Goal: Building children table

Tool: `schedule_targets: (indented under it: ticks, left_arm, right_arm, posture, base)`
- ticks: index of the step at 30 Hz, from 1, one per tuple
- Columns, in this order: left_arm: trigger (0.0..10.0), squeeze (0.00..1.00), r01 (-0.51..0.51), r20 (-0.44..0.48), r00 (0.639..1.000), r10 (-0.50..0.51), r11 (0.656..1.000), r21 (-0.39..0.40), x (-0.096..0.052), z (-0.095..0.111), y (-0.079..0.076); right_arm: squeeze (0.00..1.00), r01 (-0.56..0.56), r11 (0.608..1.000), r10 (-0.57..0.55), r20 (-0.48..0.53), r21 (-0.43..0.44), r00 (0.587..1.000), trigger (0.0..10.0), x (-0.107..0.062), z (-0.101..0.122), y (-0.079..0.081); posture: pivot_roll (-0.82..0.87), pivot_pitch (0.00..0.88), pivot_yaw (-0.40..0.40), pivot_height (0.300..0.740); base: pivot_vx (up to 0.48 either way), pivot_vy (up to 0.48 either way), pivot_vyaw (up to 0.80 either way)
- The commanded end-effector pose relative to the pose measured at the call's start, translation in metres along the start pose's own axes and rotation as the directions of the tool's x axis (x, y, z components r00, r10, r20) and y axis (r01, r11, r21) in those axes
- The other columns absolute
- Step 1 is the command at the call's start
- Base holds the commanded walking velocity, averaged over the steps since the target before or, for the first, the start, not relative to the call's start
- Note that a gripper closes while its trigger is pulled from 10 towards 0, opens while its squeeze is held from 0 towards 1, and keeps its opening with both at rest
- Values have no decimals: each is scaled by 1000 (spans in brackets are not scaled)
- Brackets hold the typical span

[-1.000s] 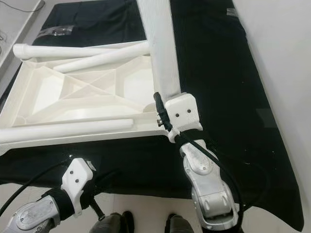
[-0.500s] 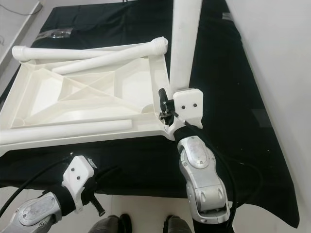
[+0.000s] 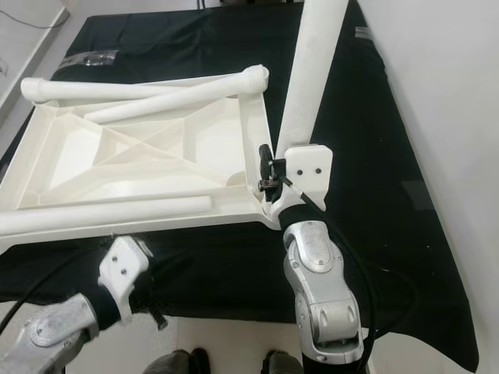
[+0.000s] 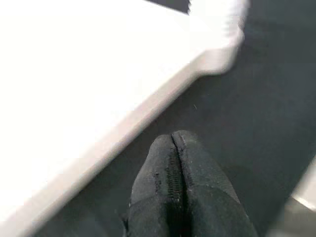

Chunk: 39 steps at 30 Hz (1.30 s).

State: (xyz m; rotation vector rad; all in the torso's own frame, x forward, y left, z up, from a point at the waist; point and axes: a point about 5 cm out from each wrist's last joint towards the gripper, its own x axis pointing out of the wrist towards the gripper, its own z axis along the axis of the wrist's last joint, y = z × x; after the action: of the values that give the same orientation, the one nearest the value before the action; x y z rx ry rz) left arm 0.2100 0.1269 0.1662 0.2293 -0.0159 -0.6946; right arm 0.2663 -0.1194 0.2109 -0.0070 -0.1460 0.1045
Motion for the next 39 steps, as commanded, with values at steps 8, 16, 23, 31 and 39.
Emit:
schedule_targets:
  ticks: [8, 16, 23, 31, 39]
  left_arm:
    - [10000, 0, 10, -26, 1000, -11, 999, -34, 2, -10, -3]
    - [10000, 0, 24, -11, 1000, -24, 999, -38, 7, -9, -5]
    - [10000, 0, 26, -8, 1000, -26, 999, -38, 7, -8, -6]
    - [10000, 0, 13, 17, 1000, -12, 1000, -22, 8, 1, -1]
    - [10000, 0, 8, 78, 997, -8, 1000, -3, 12, 19, 10]
  right_arm:
    - [0, -402, 915, 403, -139, 38, 904, 10000, 3, -40, 6]
    - [0, -685, 729, 676, -160, -2, 720, 10000, -5, -31, -6]
    - [0, -725, 688, 718, -159, 16, 678, 10000, -2, -37, -11]
    - [0, -327, 945, 300, -342, -23, 891, 10000, 7, -66, -17]
    - [0, -34, 999, 18, -350, -39, 937, 10000, -14, -68, -5]
  posture:
    - [71, 218, 74, 740]
    - [76, 208, 63, 740]
    - [82, 204, 63, 740]
    - [85, 209, 55, 740]
    - [82, 209, 59, 740]
  base:
    - [0, 0, 0]
    - [0, 0, 0]
    - [0, 0, 0]
    - [0, 0, 0]
    - [0, 0, 0]
